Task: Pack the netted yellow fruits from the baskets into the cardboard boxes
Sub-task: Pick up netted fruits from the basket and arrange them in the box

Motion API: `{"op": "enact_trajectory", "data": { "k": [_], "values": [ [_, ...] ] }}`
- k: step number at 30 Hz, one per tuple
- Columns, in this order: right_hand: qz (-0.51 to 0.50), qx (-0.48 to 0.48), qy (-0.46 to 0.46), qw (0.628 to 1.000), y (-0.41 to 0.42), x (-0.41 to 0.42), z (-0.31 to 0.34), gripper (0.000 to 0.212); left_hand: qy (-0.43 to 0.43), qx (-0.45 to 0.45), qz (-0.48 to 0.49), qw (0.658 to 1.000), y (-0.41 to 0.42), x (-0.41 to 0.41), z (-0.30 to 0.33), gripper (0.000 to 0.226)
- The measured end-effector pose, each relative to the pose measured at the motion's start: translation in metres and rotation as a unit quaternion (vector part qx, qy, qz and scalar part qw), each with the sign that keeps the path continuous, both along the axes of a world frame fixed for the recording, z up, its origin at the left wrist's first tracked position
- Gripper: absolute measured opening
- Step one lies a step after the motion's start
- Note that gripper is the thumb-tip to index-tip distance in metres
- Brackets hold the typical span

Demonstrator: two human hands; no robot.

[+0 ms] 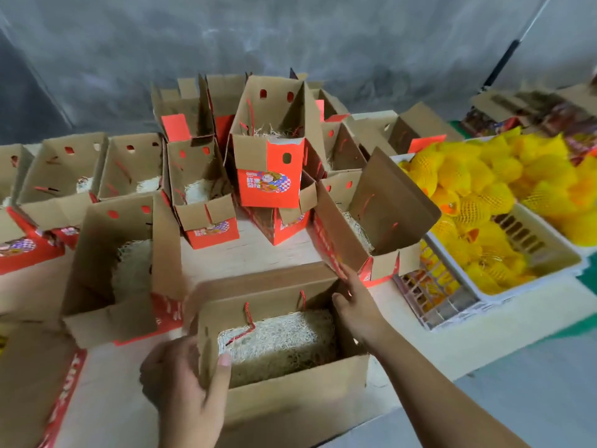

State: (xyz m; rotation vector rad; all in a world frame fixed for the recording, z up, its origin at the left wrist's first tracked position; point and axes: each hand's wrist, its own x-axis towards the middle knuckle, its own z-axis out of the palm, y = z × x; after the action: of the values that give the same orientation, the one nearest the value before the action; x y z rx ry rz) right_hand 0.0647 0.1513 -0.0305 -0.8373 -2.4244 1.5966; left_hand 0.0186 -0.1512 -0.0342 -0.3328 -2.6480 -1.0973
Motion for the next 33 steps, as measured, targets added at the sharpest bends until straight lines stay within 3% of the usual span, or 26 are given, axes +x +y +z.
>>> {"op": "enact_trajectory", "data": {
  "k": [5,11,16,21,23,27,33],
  "values": [
    [-0.049,-0.027,0.011,0.998,-0.001,0.009,0.017,0.05,-0.026,0.08,-0.217,0.973,0.079,-0.011,0.028,0.019],
    [-0.11,-0.021,0.106,0.988,0.02,0.042,0.051,0.044,-0.151,0.142,-0.374,0.904,0.185,0.003,0.044,0.014],
    [-0.159,-0.012,0.157,0.975,0.071,0.075,0.065,0.046,-0.218,0.179,-0.422,0.862,0.257,0.029,0.054,0.014],
    [-0.197,-0.018,0.202,0.959,0.159,0.103,0.062,0.032,-0.248,0.18,-0.432,0.848,0.358,0.049,0.05,0.016],
    [-0.189,-0.007,0.195,0.962,0.184,0.109,0.06,0.036,-0.254,0.183,-0.437,0.843,0.389,0.049,0.047,0.014],
    [-0.184,0.038,0.161,0.969,0.267,0.123,0.051,0.033,-0.208,0.111,-0.433,0.87,0.477,0.05,0.041,0.012],
    [-0.178,0.08,0.089,0.977,0.357,0.113,0.028,0.032,-0.079,-0.122,-0.407,0.902,0.548,0.012,0.025,0.019]
  ]
}}
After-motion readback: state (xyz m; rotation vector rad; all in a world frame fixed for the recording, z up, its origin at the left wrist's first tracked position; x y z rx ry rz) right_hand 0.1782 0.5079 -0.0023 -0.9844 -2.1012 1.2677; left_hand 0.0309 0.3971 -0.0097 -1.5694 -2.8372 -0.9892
